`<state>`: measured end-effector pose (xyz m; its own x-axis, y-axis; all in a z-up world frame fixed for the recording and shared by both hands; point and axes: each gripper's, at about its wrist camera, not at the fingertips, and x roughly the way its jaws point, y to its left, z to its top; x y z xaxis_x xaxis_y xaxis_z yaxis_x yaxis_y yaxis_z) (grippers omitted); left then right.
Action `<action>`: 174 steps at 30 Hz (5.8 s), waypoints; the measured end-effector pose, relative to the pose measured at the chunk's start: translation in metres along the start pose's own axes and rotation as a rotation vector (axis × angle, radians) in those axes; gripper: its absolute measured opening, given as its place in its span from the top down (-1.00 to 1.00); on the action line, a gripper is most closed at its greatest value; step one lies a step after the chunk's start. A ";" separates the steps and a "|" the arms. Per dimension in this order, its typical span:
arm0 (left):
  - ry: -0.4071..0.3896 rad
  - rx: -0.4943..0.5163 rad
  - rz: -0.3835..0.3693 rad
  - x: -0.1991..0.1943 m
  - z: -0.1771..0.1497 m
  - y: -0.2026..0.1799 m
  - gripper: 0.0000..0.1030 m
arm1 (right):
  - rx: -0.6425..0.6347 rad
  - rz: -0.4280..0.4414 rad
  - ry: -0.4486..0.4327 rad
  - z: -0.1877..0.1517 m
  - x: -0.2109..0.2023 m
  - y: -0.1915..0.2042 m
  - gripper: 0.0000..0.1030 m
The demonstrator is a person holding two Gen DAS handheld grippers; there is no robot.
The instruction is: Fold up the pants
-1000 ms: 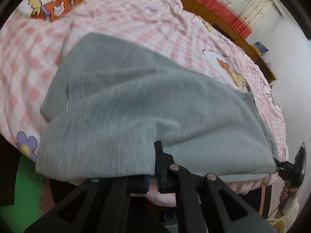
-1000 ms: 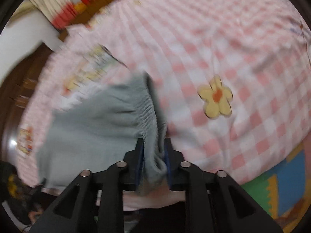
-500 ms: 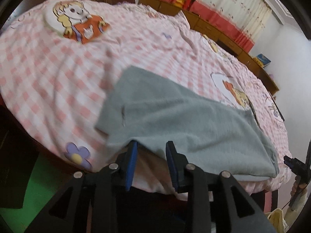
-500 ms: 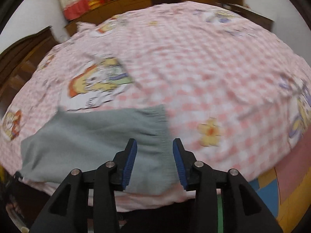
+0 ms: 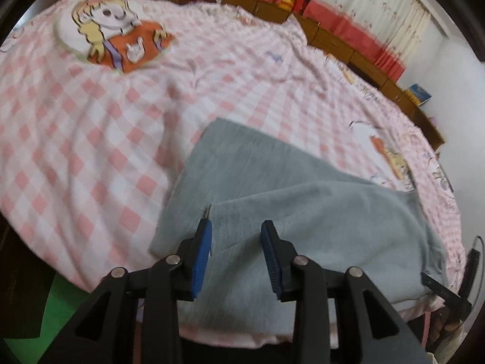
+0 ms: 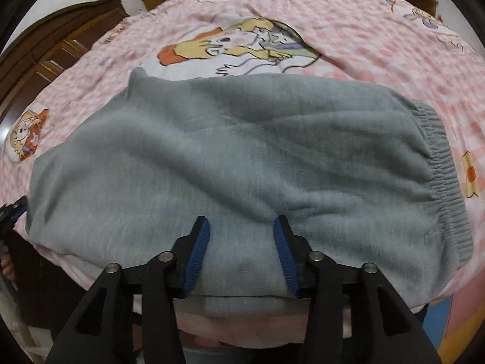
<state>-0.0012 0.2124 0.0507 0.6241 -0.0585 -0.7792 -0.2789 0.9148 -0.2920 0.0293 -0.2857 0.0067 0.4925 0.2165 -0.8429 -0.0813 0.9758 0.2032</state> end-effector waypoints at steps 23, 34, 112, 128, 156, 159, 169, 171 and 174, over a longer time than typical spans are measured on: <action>-0.108 0.025 0.148 0.027 -0.012 -0.022 0.38 | -0.070 0.020 -0.086 -0.007 0.008 0.011 -0.39; -0.168 0.054 0.148 0.013 -0.008 -0.031 0.88 | -0.071 0.027 -0.091 -0.007 0.005 0.010 -0.39; 0.087 0.511 -0.152 0.020 -0.114 -0.211 -0.37 | 0.027 0.333 0.105 -0.033 -0.003 0.013 0.42; 0.004 0.715 -0.210 0.019 -0.132 -0.263 -0.49 | 0.096 0.444 -0.086 -0.005 -0.041 0.011 0.38; 0.013 0.760 -0.364 0.013 -0.147 -0.257 0.86 | 0.388 0.499 0.010 -0.038 -0.005 -0.030 0.94; 0.002 0.781 -0.354 0.007 -0.151 -0.257 0.86 | 0.327 0.450 -0.005 -0.040 -0.012 -0.022 0.94; 0.068 0.743 -0.364 0.004 -0.146 -0.244 0.44 | 0.302 0.431 0.086 -0.048 -0.007 -0.037 0.67; 0.041 0.720 -0.373 -0.006 -0.139 -0.240 0.25 | 0.260 0.376 0.043 -0.052 -0.029 -0.049 0.53; 0.006 0.680 -0.370 -0.014 -0.126 -0.239 0.10 | 0.330 0.274 -0.071 -0.057 -0.062 -0.083 0.10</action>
<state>-0.0349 -0.0562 0.0614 0.5849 -0.4085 -0.7008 0.4578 0.8794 -0.1306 -0.0435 -0.3784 0.0136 0.5510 0.4517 -0.7016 0.0589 0.8177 0.5727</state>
